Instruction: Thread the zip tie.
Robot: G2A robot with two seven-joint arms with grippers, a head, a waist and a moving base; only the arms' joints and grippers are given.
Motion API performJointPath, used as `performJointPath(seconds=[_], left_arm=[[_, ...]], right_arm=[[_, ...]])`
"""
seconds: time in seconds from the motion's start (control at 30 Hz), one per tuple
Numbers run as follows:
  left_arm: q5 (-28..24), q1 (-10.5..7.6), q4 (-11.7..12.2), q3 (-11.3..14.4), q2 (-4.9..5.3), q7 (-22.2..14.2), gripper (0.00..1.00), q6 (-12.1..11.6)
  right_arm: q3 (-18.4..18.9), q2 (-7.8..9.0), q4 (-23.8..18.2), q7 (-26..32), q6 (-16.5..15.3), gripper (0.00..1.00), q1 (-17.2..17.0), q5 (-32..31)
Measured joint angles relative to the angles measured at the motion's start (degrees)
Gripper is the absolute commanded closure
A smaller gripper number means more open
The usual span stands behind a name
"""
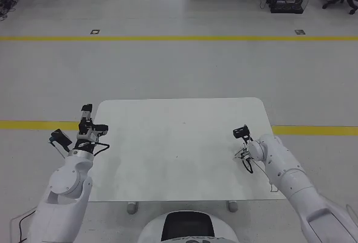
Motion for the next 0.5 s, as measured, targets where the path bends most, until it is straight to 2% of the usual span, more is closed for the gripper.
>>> performJointPath(seconds=[0.17,0.27,0.37,0.5], left_arm=[[0.0,0.0,0.0,0.0,0.0,0.0,0.0,0.0],[0.0,0.0,0.0,0.0,0.0,0.0,0.0,0.0],[0.0,0.0,0.0,0.0,0.0,0.0,0.0,0.0],[0.0,0.0,0.0,0.0,0.0,0.0,0.0,0.0]], right_arm=[[0.11,-0.16,0.34,-0.32,-0.37,1.0,0.23,0.2],[0.69,0.01,-0.82,-0.22,-0.43,1.0,-0.11,-0.11],[2.07,0.56,-3.63,0.41,-0.58,1.0,-1.23,-0.49],[5.4,1.8,-9.48,1.76,-1.37,1.0,-4.04,-0.67]])
